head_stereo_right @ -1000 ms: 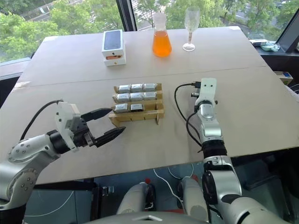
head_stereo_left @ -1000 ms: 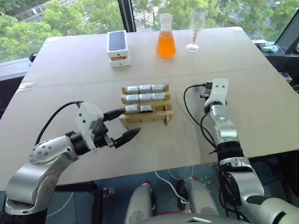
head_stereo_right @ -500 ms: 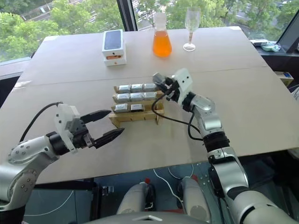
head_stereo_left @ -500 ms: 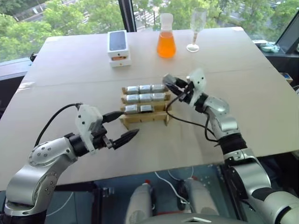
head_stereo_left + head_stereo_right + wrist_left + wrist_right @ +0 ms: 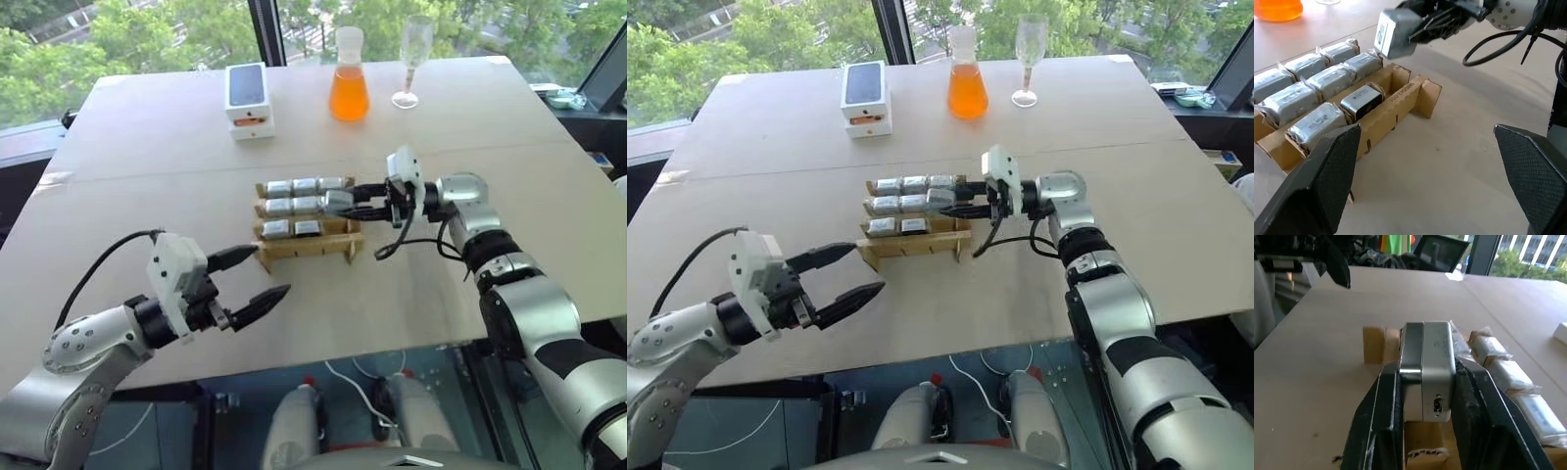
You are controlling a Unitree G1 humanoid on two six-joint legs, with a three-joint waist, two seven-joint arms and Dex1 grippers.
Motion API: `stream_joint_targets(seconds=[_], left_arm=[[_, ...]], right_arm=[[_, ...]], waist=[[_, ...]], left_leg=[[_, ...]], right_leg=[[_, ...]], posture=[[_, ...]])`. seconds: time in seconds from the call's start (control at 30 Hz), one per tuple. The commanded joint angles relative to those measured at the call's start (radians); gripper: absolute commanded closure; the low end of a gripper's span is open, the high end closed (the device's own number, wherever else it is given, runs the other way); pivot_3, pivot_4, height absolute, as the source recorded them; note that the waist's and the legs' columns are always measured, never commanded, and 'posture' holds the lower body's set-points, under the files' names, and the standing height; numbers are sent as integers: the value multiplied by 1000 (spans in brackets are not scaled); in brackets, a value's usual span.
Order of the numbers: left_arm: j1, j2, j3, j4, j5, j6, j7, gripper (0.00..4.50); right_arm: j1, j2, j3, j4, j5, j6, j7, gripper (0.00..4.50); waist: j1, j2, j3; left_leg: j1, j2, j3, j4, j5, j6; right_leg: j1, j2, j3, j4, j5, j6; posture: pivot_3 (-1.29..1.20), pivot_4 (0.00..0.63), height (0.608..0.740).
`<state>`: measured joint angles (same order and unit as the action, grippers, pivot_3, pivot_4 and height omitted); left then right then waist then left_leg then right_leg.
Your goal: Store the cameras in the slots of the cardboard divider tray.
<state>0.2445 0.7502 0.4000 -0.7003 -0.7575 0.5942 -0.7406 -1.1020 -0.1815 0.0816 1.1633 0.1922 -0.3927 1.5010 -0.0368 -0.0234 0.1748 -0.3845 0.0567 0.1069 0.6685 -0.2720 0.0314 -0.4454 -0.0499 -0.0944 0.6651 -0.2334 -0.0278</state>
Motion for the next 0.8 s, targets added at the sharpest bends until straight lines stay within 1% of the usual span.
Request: stream_joint_targets(seconds=[0.03,0.27,0.37,0.53,0.7,0.77,0.8], left_arm=[[23,9,40,-50,-26,2,5,2],[61,16,52,-58,-21,-5,-7,2],[61,16,55,-56,-22,-8,-7,2],[68,16,62,-59,-21,-11,-9,2],[79,14,75,-63,-23,-15,-11,2],[80,13,78,-61,-21,-18,-11,2],[81,12,78,-61,-21,-19,-11,2]], right_arm=[[-38,15,-7,23,-29,-59,31,3723],[-38,31,-6,73,-99,-92,-19,3723],[-44,32,0,96,-140,-102,-75,3723],[-63,41,1,132,-188,-84,-144,3723],[-73,46,7,148,-227,-56,-161,3723],[-72,46,5,151,-234,-43,-147,2695],[-72,47,0,151,-235,-39,-145,2349]], waist=[[-1,0,0],[-1,0,0],[-1,0,0],[-3,0,0],[-4,0,0],[-4,0,0],[-4,0,0]], left_leg=[[0,0,0,0,0,0],[1,0,0,0,0,0],[1,0,0,0,0,0],[1,0,0,0,0,0],[2,0,0,0,0,0],[2,0,0,0,0,0],[2,0,0,0,0,0]], right_leg=[[0,0,0,0,0,0],[0,0,0,0,0,0],[1,0,0,0,0,0],[1,0,0,0,0,-1],[2,0,0,0,0,-1],[2,0,0,0,0,-1],[2,0,0,0,0,-1]], posture=[[0,150,740],[0,150,740],[0,150,740],[0,150,740],[0,150,740],[0,150,740],[0,150,740]])
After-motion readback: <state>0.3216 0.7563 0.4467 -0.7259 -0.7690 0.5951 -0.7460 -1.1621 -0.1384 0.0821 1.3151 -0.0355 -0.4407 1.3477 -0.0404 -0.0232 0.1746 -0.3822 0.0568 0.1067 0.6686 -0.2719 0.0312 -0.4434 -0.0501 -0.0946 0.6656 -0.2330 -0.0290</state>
